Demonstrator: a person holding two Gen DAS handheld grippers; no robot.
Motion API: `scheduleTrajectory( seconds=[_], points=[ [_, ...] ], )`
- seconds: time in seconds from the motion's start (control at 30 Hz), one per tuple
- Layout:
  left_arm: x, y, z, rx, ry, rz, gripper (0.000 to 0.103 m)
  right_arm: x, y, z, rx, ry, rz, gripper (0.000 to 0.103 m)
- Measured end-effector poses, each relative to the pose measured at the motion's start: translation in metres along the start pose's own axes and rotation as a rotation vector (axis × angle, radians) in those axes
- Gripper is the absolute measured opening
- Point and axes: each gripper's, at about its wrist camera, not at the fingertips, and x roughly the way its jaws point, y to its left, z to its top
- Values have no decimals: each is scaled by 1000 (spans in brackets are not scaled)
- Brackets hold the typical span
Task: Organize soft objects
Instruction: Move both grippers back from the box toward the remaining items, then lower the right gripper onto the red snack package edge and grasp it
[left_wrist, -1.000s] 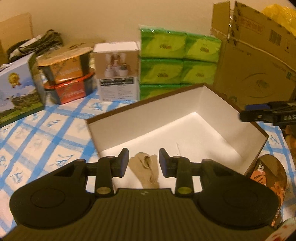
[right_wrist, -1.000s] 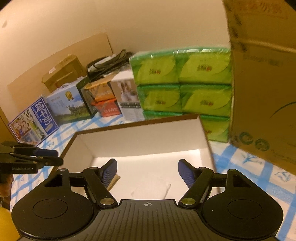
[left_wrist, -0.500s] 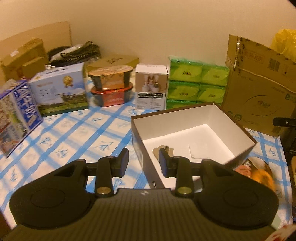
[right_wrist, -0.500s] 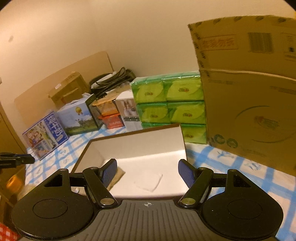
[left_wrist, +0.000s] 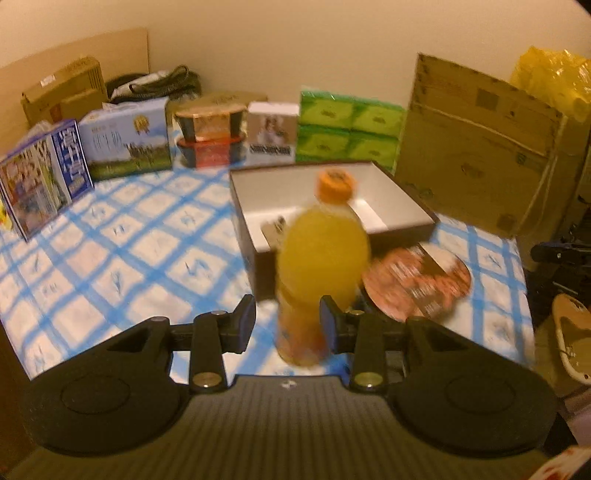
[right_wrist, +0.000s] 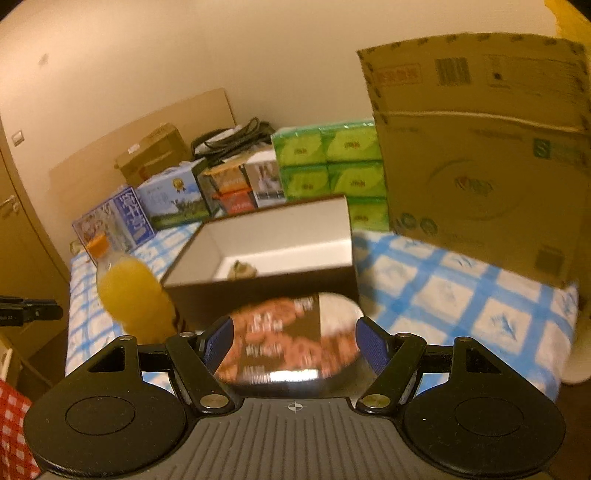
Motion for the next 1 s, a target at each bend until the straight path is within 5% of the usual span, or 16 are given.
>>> scheduleTrajectory(
  seconds=[0.53,1.0],
  points=[
    [-11,-78,-108,-48,109,30,34,-50,-2,-100,2,158,-63,73],
    [-3,-126,-159,-50,204,10,34,-48,-5,-166,7,296,-110,72]
  ],
)
